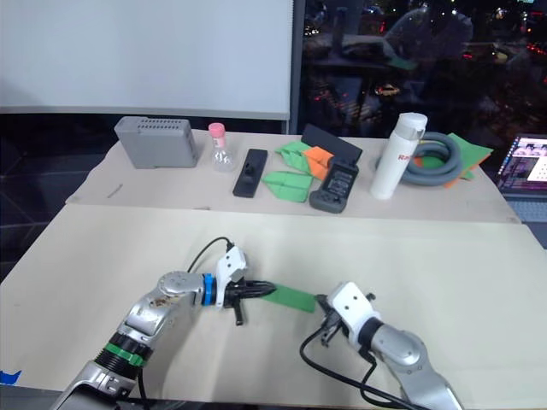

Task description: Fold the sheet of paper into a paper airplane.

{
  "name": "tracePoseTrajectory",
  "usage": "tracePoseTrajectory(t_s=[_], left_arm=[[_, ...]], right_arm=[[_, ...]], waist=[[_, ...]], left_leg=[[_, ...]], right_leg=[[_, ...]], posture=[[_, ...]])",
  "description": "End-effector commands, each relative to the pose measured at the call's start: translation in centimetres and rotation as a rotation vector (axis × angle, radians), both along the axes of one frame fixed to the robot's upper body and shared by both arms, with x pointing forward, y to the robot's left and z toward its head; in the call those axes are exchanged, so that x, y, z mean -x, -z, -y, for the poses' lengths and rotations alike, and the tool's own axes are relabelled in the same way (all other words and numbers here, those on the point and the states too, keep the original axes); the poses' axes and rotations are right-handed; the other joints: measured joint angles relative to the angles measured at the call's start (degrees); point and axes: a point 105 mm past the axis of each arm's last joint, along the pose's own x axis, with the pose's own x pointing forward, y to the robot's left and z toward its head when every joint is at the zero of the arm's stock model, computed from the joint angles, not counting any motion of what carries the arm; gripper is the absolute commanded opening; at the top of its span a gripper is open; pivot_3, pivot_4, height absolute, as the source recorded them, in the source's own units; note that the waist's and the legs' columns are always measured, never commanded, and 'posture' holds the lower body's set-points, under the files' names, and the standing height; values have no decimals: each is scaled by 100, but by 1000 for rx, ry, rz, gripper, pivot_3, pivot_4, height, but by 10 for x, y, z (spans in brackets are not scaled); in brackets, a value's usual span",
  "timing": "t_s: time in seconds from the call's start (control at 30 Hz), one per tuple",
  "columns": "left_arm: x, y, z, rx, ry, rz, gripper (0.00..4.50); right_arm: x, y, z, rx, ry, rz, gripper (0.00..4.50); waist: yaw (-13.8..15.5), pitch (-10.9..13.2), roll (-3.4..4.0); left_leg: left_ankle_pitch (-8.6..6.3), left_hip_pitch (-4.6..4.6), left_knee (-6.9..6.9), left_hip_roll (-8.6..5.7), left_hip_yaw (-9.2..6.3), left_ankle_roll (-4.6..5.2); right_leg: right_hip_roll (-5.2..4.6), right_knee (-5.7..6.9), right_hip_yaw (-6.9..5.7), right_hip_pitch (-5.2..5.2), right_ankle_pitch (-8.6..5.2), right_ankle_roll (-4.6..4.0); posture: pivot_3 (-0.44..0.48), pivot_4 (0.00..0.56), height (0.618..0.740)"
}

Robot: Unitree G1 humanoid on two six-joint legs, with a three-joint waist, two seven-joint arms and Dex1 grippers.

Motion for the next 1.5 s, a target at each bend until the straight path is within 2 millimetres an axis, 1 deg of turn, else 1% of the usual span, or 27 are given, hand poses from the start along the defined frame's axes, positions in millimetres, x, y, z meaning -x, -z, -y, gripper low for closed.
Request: tracePoseTrajectory(t_s=[0.03,0.1,0.2,0.27,0.3,0.37,0.43,0.47,0.57,0.63,0.73,0.8,0.9,0.97,1.07,1.17,1.33,1.43,1.5], left_arm=[[4,21,-7,-62,-17,-55,0],[4,21,-7,-60,-16,-54,0],[4,21,-6,-59,-15,-51,0],[3,21,-6,-58,-15,-48,0],[3,21,-5,-58,-15,-47,0],[2,20,-4,-55,-17,-43,0],[2,19,-4,-50,-23,-41,0],[3,19,-4,-45,-24,-45,0],[6,18,-3,-28,-21,-41,0],[6,16,-2,-16,-23,-33,0],[4,12,0,-1,-37,-19,0],[-2,13,-1,-1,-80,-20,0],[-6,16,-13,-20,-141,-29,0],[-6,14,-28,-13,-192,-45,0],[2,16,-53,-34,-253,-58,0],[10,20,-70,-42,-312,-83,0],[17,20,-88,-65,-363,-82,0],[20,18,-90,-76,-352,-63,0],[17,11,-92,-55,-363,-41,0]], right_arm=[[6,27,26,10,122,-124,38],[-2,-1,18,-61,87,-12,38],[-7,-33,6,-125,17,107,38],[-10,-50,-5,-153,-44,160,38],[-10,-54,-8,-152,-66,169,38],[-11,-47,-21,-104,-132,136,38],[-13,-34,-26,-49,-148,78,38],[-14,-30,-30,-49,-156,64,38],[-6,-10,-43,-32,-199,-30,38],[-1,-2,-45,-32,-200,-72,38],[0,7,-42,-20,-181,-110,38],[1,10,-42,-15,-183,-124,38],[1,13,-42,-12,-183,-135,38],[1,13,-42,-12,-184,-138,38],[1,15,-41,-19,-180,-147,38],[1,15,-41,-28,-175,-154,38],[-1,16,-41,-17,-200,-157,38],[-3,17,-43,-14,-212,-160,38],[-4,17,-44,-11,-223,-156,38]], waist=[[3,-3,-4],[5,-3,-3],[1,3,5],[-9,9,15],[-10,13,21],[-8,16,29],[6,16,29],[17,16,29],[19,16,30],[-8,12,34],[-6,12,33],[-2,12,33],[-9,12,33],[-21,12,33],[-113,11,32],[-138,9,39],[-154,9,43],[-165,9,43],[-165,9,44]], left_leg=[[0,0,0,1,-1,0],[0,-3,0,-1,-4,0],[-1,-10,-1,-5,-4,0],[-1,-20,-1,-6,-2,0],[-1,-23,-1,-6,-2,0],[0,-23,-1,-5,-2,0],[0,-23,-1,-4,-4,0],[0,-23,-1,-4,-8,0],[-4,-32,-1,-8,-9,6],[-5,-54,-1,-12,-8,7],[-5,-50,0,-10,-11,7],[-4,-45,0,-9,-11,6],[-4,-31,0,-9,-12,6],[-5,-25,0,-7,-11,6],[-3,-25,-9,2,-7,2],[1,-20,-24,10,-12,-11],[-4,-7,-27,7,-10,-18],[-5,-5,-32,8,-10,-20],[-5,-2,-35,9,-9,-21]], right_leg=[[-5,0,2,0,0,0],[-24,0,14,-2,0,-1],[-34,0,14,-9,1,-1],[-36,0,16,-12,1,-1],[-35,1,17,-11,1,-1],[-34,2,16,-11,1,-1],[-33,2,10,-16,1,-1],[-34,0,3,-17,1,-1],[-38,-1,0,-20,1,-1],[-41,-1,3,-23,2,-2],[-41,-2,-2,-20,2,-2],[-41,-3,-2,-20,2,-2],[-42,-5,-5,-16,1,-2],[-42,-4,-6,-15,1,-2],[-42,1,-13,-12,1,-2],[-44,2,-32,-16,1,-3],[-67,-2,-56,-17,0,-5],[-68,-1,-59,-20,0,-5],[-68,-1,-60,-20,0,-6]], posture=[[0,150,740],[0,150,740],[0,150,740],[0,150,740],[0,150,740],[0,150,740],[0,150,740],[0,150,740],[0,150,740],[0,150,740],[0,150,740],[0,150,740],[0,150,740],[0,150,740],[0,150,740],[0,150,740],[0,150,740],[0,150,740],[0,150,740]])
